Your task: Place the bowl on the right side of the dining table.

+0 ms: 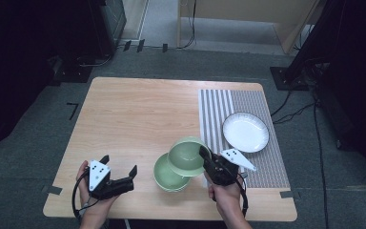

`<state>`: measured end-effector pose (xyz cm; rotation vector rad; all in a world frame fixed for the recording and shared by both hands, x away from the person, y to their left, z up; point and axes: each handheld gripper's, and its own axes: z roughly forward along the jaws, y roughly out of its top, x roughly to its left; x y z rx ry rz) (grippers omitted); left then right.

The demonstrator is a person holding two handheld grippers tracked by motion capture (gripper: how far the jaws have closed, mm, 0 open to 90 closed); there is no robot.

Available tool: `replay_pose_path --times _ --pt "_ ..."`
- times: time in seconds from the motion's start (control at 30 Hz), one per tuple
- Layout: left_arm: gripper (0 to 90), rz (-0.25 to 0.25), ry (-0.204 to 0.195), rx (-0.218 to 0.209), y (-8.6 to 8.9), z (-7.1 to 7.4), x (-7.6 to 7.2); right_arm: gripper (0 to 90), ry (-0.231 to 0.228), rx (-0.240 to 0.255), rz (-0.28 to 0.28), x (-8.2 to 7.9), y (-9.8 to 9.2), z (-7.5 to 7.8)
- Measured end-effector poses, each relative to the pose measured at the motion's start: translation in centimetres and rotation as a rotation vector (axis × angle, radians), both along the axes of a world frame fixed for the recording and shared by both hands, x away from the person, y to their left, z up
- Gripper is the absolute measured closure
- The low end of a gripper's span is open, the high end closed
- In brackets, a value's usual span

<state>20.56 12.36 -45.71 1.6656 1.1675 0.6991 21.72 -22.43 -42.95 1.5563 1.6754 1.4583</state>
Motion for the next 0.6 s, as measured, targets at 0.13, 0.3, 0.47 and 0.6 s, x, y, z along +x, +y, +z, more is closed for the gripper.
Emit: replay_pose_path --times 0.13,0.3,0.47,0.6 --pt "0.0 0.041 0.022 0.016 1.9 -0.6 -0.1 83.6 -0.003 0.001 -0.005 0.1 -0.3 0.1" --pt "0.0 0.082 0.053 0.055 4.1 -1.6 -0.1 83.6 -0.005 0.002 -0.017 0.2 -0.7 0.3" --pt "0.0 0.128 0.097 0.097 6.3 -2.9 0.5 83.6 -0.003 0.002 -0.024 0.3 -1.0 0.3" --pt "0.0 0.145 0.151 0.104 7.8 -3.8 1.2 83.6 -0.006 0.002 -0.029 0.4 -1.2 0.3"
